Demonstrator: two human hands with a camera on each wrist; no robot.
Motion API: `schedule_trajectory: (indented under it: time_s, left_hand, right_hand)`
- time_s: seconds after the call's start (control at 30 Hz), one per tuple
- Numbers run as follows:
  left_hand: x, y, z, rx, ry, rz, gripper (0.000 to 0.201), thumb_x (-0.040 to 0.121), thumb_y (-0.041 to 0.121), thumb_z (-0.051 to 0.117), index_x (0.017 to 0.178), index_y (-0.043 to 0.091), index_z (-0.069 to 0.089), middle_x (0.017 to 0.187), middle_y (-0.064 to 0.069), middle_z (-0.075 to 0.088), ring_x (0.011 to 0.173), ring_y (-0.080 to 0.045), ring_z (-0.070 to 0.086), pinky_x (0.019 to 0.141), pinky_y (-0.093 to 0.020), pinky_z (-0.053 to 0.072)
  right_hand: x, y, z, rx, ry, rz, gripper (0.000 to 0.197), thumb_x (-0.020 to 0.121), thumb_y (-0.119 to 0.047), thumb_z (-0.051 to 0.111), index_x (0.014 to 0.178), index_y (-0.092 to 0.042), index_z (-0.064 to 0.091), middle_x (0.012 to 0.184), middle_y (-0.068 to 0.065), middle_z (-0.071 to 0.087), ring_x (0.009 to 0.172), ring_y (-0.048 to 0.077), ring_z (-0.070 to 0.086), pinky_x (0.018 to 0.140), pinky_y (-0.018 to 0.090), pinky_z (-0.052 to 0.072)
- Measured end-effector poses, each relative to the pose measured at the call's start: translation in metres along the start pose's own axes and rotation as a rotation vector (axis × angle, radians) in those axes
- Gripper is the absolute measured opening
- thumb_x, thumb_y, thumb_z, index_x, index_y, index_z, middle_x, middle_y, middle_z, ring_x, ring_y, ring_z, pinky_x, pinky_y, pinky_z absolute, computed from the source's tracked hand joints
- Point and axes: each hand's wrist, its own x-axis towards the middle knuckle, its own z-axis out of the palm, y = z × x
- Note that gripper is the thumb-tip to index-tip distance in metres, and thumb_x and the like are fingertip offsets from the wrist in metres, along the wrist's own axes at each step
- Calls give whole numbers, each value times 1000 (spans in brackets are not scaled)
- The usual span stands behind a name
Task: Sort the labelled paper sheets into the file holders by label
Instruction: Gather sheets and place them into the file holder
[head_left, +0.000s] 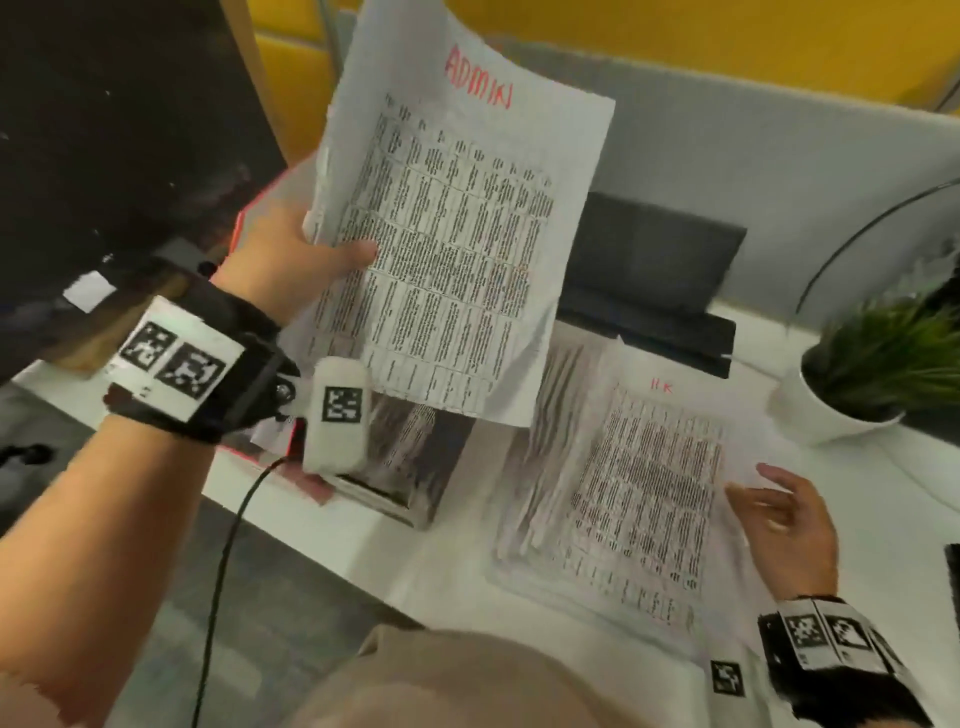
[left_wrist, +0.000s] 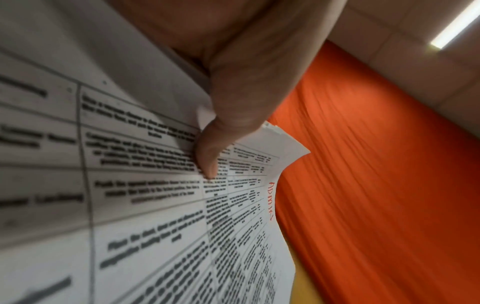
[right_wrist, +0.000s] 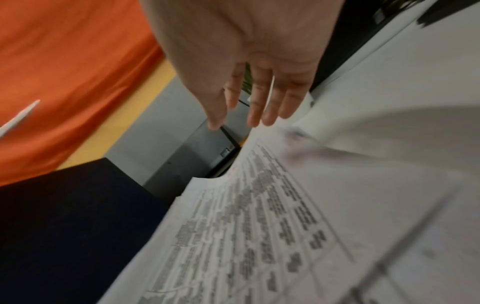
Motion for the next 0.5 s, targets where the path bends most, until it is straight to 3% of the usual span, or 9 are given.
schedule_trajectory:
  time_s: [0.07, 0.13, 0.27, 0.4, 0.5]
  left_hand:
    - [4, -9, 5, 83, 41, -42, 42, 83, 26, 68, 123, 17, 56, 100, 2, 61, 88, -16, 59, 66, -24, 42]
    - [6, -18, 16, 191, 31, -97, 39, 81, 26, 70, 116, 10, 59, 97, -7, 60, 85, -25, 58, 65, -31, 44]
    - [8, -34, 48, 323, -38, -32, 15, 81, 9, 68, 88, 0, 58, 92, -17, 62, 90, -33, 61, 63, -36, 44]
    - [14, -47, 79, 547, -122, -23, 34, 86, 4, 59, 120, 1, 55, 116, -21, 60, 108, -38, 58, 90, -42, 49]
    - [25, -56, 97, 644, -220, -79, 35, 88, 2, 57, 122, 0, 53, 118, -21, 59, 107, -38, 59, 90, -41, 50]
  right_hand:
    - [1, 12, -2, -102, 20, 49, 41, 79, -15, 72, 116, -12, 56, 109, 24, 60, 97, 32, 57, 82, 34, 44]
    - [1, 19, -4, -233, 20, 82, 50, 77, -17, 75, 121, -8, 54, 114, 25, 59, 105, 37, 55, 93, 43, 42]
    - [-4, 29, -3, -360, -24, 126, 66, 74, -21, 77, 130, -3, 47, 119, 27, 57, 110, 41, 53, 98, 49, 40]
    - [-7, 38, 2, -406, -59, 152, 73, 74, -23, 77, 134, -2, 42, 117, 26, 56, 107, 40, 54, 96, 50, 43]
    - [-7, 41, 6, -405, -63, 153, 70, 74, -21, 77, 132, -1, 44, 113, 26, 58, 99, 39, 58, 91, 48, 46]
